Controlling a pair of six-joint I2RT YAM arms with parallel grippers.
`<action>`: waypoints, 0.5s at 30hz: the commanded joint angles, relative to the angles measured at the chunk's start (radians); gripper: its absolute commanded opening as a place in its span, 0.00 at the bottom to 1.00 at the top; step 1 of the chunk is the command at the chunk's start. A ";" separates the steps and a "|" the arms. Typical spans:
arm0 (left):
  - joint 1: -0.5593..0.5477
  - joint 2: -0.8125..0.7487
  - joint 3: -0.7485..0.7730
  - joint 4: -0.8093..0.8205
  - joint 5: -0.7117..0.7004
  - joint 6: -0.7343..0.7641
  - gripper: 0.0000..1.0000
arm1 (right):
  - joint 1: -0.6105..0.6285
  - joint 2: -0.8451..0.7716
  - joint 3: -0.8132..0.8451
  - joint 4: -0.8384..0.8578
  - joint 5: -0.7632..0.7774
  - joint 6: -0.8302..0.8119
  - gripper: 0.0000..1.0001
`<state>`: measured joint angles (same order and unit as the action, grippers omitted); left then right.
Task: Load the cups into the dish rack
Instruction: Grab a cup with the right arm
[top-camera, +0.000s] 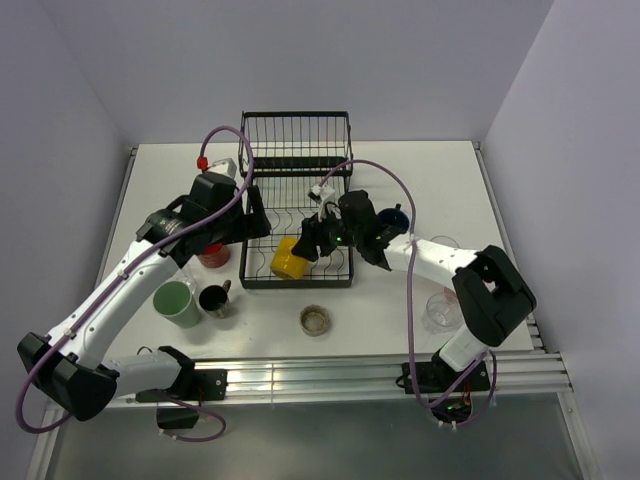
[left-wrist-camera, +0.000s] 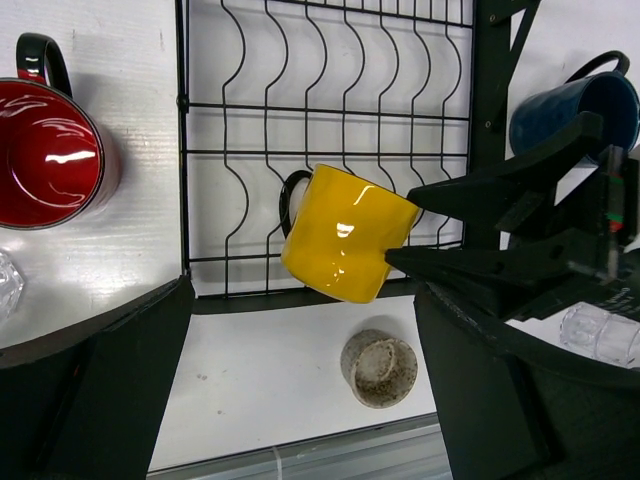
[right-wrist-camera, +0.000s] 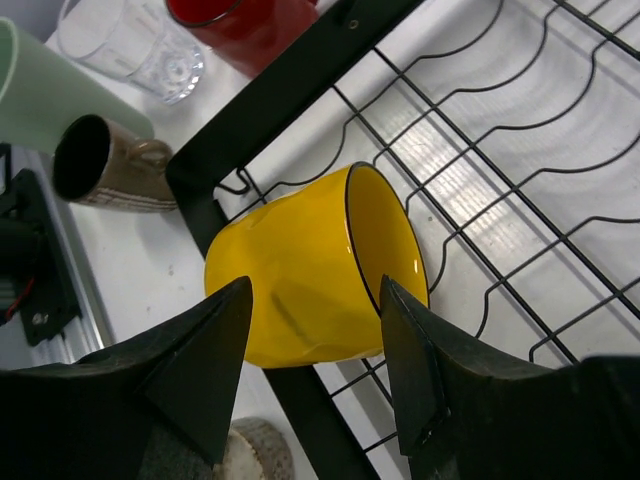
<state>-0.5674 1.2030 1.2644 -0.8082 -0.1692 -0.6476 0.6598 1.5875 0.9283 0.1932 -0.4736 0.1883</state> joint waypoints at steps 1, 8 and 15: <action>0.008 -0.031 -0.011 0.040 0.025 0.014 0.99 | -0.006 -0.032 0.013 -0.061 -0.182 -0.001 0.61; 0.012 -0.026 -0.017 0.050 0.039 0.019 0.99 | -0.022 0.084 0.096 -0.129 -0.264 -0.039 0.63; 0.020 -0.028 -0.025 0.052 0.043 0.025 0.99 | -0.028 0.152 0.122 -0.129 -0.254 -0.044 0.63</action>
<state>-0.5549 1.2007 1.2449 -0.7895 -0.1429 -0.6434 0.6258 1.7100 1.0214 0.1043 -0.6865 0.1585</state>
